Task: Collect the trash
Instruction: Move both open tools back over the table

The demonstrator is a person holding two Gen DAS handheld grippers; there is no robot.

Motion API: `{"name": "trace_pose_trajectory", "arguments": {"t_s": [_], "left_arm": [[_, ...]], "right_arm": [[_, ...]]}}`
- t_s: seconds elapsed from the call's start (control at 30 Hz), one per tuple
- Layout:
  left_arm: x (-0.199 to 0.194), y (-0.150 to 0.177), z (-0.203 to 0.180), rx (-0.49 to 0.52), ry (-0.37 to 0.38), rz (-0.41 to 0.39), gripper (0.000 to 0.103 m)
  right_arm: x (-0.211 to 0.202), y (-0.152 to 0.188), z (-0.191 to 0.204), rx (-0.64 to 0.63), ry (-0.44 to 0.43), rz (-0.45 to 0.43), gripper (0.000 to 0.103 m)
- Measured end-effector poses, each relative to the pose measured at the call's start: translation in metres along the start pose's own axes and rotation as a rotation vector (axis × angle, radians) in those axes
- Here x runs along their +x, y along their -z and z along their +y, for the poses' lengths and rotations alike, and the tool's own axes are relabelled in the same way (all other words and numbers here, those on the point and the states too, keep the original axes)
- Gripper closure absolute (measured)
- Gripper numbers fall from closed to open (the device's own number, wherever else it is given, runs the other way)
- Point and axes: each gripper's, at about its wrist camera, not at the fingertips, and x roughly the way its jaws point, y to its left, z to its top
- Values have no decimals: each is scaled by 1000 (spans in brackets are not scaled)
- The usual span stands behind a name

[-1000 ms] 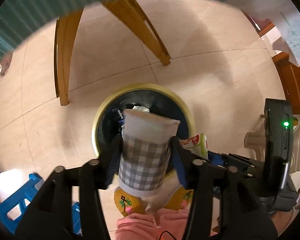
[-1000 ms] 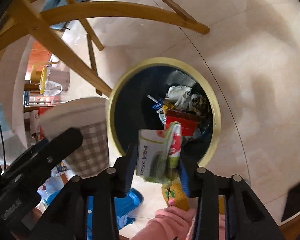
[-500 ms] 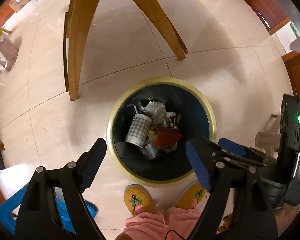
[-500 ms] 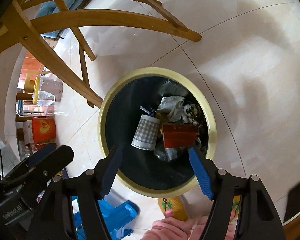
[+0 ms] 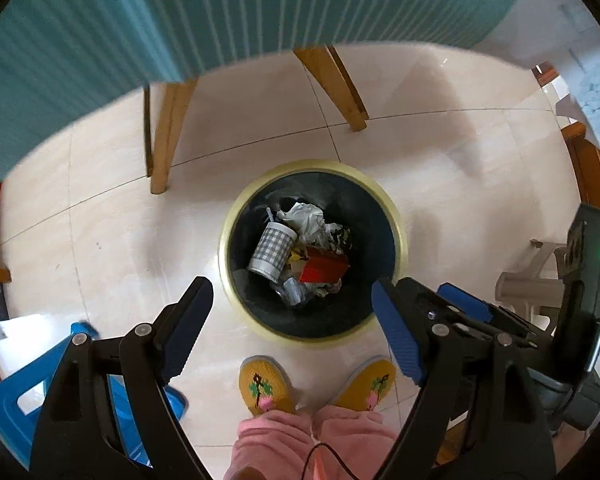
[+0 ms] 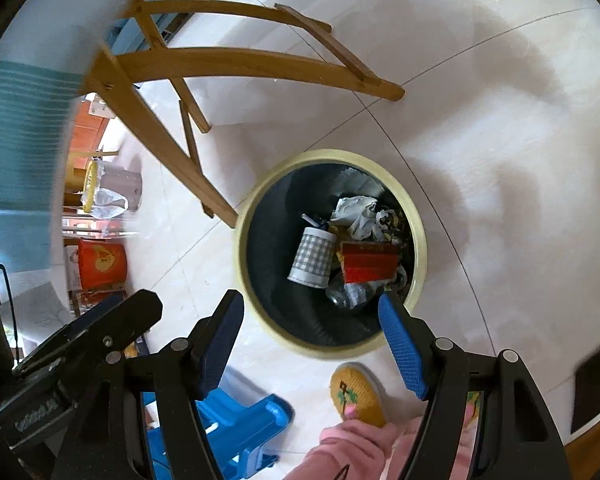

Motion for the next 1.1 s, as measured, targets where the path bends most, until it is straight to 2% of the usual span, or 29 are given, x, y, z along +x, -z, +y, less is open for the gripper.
{"name": "trace_pose_trajectory", "arguments": {"t_s": [0.3, 0.53, 0.77, 1.1], "left_arm": [[-91, 6, -2, -27, -26, -22, 24], [-194, 15, -3, -30, -2, -44, 24], [-294, 13, -16, 1, 6, -128, 24], [-424, -14, -34, -4, -9, -333, 24]], "right_arm": [[-101, 16, 29, -23, -9, -25, 32], [-199, 27, 66, -78, -39, -68, 32], [-296, 32, 105, -155, -80, -130, 32], [-411, 15, 152, -312, -151, -227, 31]]}}
